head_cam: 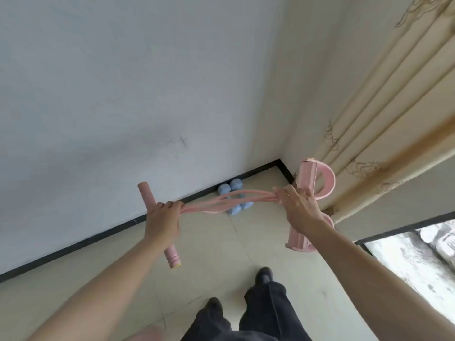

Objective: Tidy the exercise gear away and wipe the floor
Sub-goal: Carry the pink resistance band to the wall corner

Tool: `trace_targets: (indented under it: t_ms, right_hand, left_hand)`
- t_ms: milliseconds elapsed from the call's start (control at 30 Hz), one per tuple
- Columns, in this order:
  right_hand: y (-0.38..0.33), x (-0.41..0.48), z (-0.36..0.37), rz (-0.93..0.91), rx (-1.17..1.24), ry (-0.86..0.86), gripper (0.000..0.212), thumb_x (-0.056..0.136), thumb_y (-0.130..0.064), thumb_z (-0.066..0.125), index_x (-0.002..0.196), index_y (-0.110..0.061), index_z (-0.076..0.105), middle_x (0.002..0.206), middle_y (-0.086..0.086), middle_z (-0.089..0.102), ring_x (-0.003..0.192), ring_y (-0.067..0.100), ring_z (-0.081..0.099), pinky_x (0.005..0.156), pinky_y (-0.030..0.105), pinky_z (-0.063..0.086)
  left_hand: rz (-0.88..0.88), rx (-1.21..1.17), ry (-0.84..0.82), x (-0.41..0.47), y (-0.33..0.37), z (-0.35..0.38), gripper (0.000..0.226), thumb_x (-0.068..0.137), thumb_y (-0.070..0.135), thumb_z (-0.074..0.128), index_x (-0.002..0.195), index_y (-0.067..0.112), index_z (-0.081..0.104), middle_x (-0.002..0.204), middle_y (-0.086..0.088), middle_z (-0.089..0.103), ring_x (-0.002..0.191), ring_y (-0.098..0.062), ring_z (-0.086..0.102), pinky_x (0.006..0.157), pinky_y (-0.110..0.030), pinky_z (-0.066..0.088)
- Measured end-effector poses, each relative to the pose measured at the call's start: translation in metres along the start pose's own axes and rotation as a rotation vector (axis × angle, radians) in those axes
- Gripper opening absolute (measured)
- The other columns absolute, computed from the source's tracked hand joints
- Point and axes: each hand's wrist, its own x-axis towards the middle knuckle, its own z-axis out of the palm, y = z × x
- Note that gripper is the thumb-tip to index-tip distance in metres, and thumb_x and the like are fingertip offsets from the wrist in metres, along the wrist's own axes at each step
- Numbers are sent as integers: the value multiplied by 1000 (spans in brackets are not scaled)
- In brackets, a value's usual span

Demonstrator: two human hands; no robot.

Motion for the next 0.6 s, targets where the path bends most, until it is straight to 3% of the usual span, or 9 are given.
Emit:
trace_targets:
  t_ms: [167, 300, 467, 600]
  right_hand:
    - [20, 119, 45, -150, -66, -164, 58, 83, -5, 60, 138, -19, 47, 118, 3, 59, 108, 28, 60, 98, 41, 39]
    - [19, 206, 91, -296, -130, -287, 55, 86, -9, 58, 137, -24, 44, 122, 0, 55, 111, 23, 58, 101, 38, 35]
    - [3, 279, 147, -429, -167, -387, 52, 88, -10, 57, 135, -27, 43, 119, 0, 58, 110, 25, 60, 102, 40, 36]
    - [-11, 323, 233, -476, -147, -376, 50, 90, -10, 55, 136, -26, 47, 117, 2, 61, 107, 28, 61, 98, 41, 36]
  left_hand:
    - [-47, 147, -96, 74, -7, 31, 46, 63, -3, 72, 104, 18, 69, 94, -1, 71, 88, -31, 64, 76, -38, 45]
    - [-193, 208, -252, 118, -18, 65, 48, 72, 4, 65, 115, 26, 62, 108, 5, 63, 105, -24, 57, 87, -42, 47]
    - [-297, 240, -402, 161, -35, 112, 52, 77, 4, 63, 123, 29, 59, 110, 1, 56, 100, -23, 54, 80, -47, 51]
    - [-284, 243, -462, 191, -73, 196, 49, 78, 5, 63, 121, 28, 60, 107, -1, 57, 98, -25, 55, 82, -46, 49]
